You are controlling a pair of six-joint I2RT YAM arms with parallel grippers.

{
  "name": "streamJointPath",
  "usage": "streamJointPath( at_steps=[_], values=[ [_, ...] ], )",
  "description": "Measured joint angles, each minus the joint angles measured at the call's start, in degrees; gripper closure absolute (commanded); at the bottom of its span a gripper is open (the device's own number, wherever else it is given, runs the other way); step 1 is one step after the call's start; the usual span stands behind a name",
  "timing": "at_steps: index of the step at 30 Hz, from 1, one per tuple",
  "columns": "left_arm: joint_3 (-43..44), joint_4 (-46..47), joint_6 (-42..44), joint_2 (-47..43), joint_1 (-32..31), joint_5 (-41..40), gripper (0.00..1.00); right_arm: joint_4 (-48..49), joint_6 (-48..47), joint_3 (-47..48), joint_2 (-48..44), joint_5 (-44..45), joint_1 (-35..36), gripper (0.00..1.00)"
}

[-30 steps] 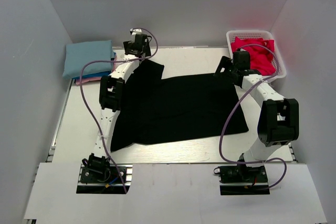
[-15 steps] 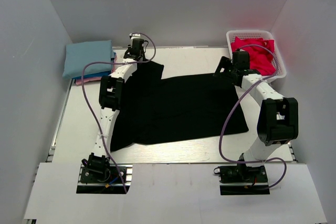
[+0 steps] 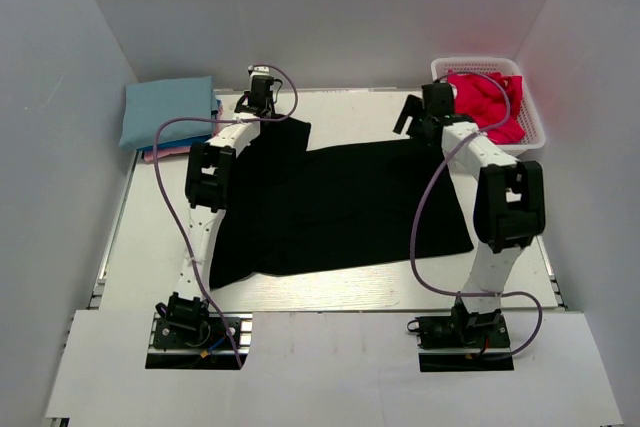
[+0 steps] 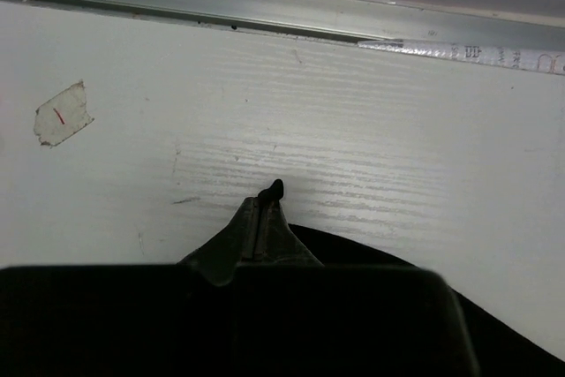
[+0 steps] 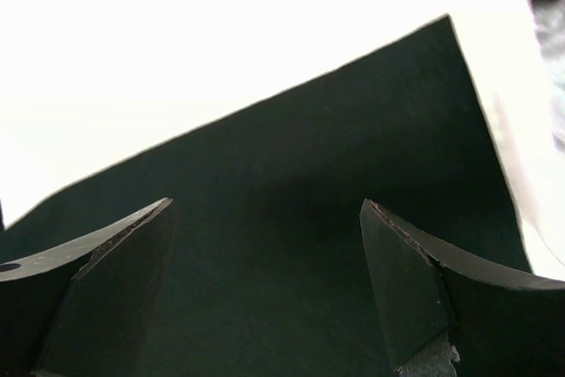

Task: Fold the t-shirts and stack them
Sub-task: Grap the side of the flattened tshirt furthest away from the robot with both arms

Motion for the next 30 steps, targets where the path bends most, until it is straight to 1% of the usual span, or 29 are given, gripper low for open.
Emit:
streamJointPath(
  at_steps=[2, 8, 11, 14, 16, 17, 18, 20, 21, 22, 25, 30],
  values=[
    [-1.2, 0.22, 0.28, -0.81, 0.0, -0.46, 1.0, -0.55, 0.98, 3.58, 3.02, 1.97, 1.01, 0.1],
    [-3.89, 0.28, 0.92, -2.47, -0.11, -2.38, 1.0, -6.12, 5.92, 16.46, 14.6, 9.16, 2.75, 0.1],
    [-5.42, 0.22, 1.14, -3.52, -0.11, -3.04, 1.0, -8.85, 7.34, 20.46, 18.97, 11.06, 2.69, 0.1],
    [-5.97, 0.61, 1.14, -3.69, -0.11, -3.43, 1.0, -12.04, 8.26, 26.62, 24.44, 12.17, 2.51, 0.1],
    [-6.27, 0.79, 1.14, -3.82, -0.11, -3.65, 1.0, -13.05, 8.55, 30.23, 27.69, 12.57, 2.49, 0.14],
    [-6.49, 0.83, 1.16, -3.98, -0.11, -3.78, 1.0, -13.46, 8.66, 31.1, 28.65, 12.68, 2.49, 0.14],
    [-7.06, 1.05, 1.18, -4.28, -0.11, -3.91, 1.0, -13.86, 8.85, 31.65, 29.42, 12.79, 2.49, 0.18],
    [-7.72, 1.25, 1.2, -4.61, -0.11, -4.04, 1.0, -14.49, 9.27, 32.2, 29.77, 13.33, 2.54, 0.19],
    [-8.07, 1.42, 1.22, -4.87, -0.11, -4.09, 1.0, -14.8, 9.42, 32.2, 29.77, 13.42, 2.58, 0.21],
    [-8.28, 1.4, 1.25, -5.03, -0.11, -4.11, 1.0, -14.93, 9.53, 32.2, 29.77, 13.57, 2.58, 0.27],
    [-8.98, 1.62, 1.33, -5.4, -0.11, -4.17, 1.0, -15.39, 9.92, 32.06, 29.77, 13.86, 2.56, 0.3],
    [-11.1, 1.57, 1.36, -6.86, -0.11, -4.2, 1.0, -15.63, 10.4, 30.88, 29.27, 15.93, 2.56, 0.45]
  ],
)
